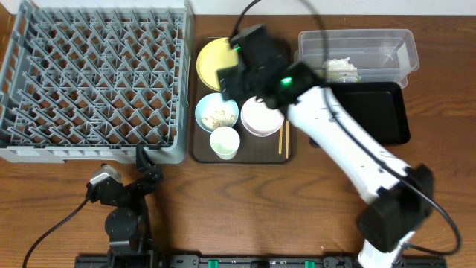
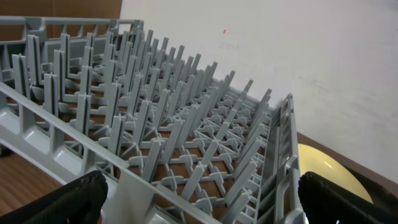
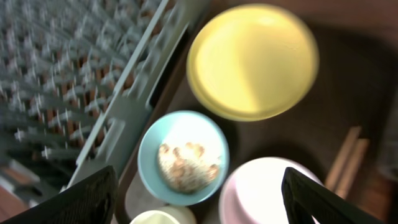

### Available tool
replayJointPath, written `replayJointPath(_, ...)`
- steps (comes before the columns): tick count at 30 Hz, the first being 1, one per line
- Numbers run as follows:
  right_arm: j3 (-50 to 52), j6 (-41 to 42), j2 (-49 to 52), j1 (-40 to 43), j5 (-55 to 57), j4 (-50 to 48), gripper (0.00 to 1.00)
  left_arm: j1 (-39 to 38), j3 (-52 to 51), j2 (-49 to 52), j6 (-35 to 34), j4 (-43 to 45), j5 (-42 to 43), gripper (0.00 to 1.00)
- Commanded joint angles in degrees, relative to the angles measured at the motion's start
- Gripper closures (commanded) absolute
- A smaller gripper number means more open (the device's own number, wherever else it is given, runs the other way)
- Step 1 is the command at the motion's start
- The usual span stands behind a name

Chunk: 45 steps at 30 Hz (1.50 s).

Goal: Sort waste into correct bins and load items into the dishwasher

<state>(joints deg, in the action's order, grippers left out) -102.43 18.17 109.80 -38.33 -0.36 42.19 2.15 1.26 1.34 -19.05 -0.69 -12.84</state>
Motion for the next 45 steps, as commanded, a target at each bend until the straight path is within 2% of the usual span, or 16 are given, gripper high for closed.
replayJointPath(1,0.0,-0.4,3.1,-2.4,-0.1,-0.1,0.20,-0.2,-1.0,0.0,1.0,-2.2,-1.5,0.00)
replayJointPath(6,0.0,-0.5,6.2,-5.4,-0.2,-0.5,0.27,-0.2,-1.0,0.0,1.0,-2.2,-1.5,0.00)
replayJointPath(10,0.0,-0.5,8.2,-6.6,-0.1,-0.4,0.41,-0.2,-1.0,0.0,1.0,-2.2,-1.5,0.00)
replayJointPath(15,0.0,0.7,9.4,-6.4,0.1,1.3,0.53,-0.2,-1.0,0.0,1.0,-2.2,-1.5,0.00)
replayJointPath(23,0.0,7.9,9.4,-2.1,0.5,7.1,0.54,-0.2,-1.0,0.0,1.0,-2.2,-1.5,0.00)
replayJointPath(29,0.0,8.1,9.4,-0.7,-0.1,11.9,0.58,-0.2,-1.0,0.0,1.0,-2.2,-1.5,0.00)
replayJointPath(36,0.3,5.3,9.4,-0.7,0.5,17.7,0.66,-0.2,-1.0,0.0,1.0,-2.2,-1.5,0.00)
replayJointPath(41,1.1,-0.1,9.4,-0.7,0.6,19.1,0.67,-0.2,-1.0,0.0,1.0,-2.2,-1.5,0.00)
replayJointPath(45,2.9,-0.8,9.4,-0.7,2.5,18.0,0.67,-0.2,-1.0,0.0,1.0,-2.2,-1.5,0.00)
